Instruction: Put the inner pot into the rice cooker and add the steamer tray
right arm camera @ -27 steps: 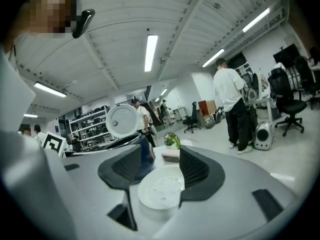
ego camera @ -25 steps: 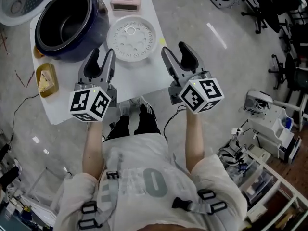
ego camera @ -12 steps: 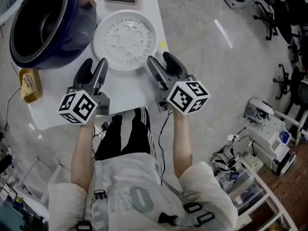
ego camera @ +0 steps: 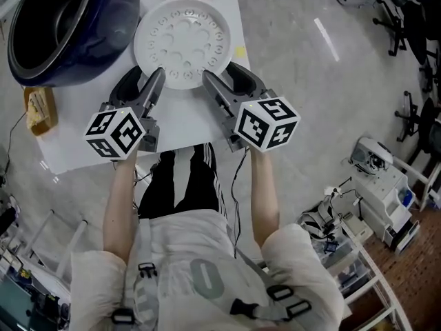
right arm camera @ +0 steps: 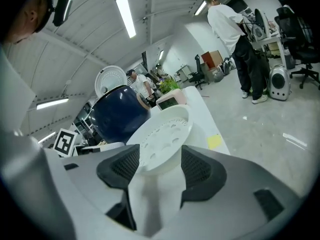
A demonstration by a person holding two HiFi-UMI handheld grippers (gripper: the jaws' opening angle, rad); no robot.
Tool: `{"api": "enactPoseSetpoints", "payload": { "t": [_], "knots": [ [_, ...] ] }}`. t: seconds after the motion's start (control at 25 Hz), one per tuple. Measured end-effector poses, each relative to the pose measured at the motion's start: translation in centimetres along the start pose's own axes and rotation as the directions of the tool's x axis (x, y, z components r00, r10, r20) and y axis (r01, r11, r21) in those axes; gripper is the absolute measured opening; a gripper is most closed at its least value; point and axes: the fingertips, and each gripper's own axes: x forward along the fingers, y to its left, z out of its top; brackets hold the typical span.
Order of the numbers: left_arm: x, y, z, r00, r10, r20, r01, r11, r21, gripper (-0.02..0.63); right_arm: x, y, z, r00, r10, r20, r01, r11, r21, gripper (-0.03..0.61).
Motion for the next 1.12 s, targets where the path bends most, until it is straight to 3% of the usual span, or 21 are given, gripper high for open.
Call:
{"api": "enactPoseSetpoints", "payload": {
  "t": [0.28,0.68,1.12],
  "knots": [
    [0.0,-1.2,0.4,1.0,-0.008,0.002,0.008,0.997,0.071,0.272,-0.1,0.5,-0.1,0.998,-0.022,-0.057,0.015,0.994,-0.109,0.218],
    [-0.5,-3.7,3.0,0.999,-0.043,0.021,0.041,0.994,0.099,0.272,-2.3,2.1,3.6,1.0,-0.016,-0.005,0.015,0.991,-0.131,0.216],
    [-5.4,-11.5,10.9,0.969,-0.199,0.149,0.176,0.972,0.158,0.272,-10.0,8.3,11.1,0.987,-0.039,0.153,0.067,0.98,-0.187,0.216]
  ]
}}
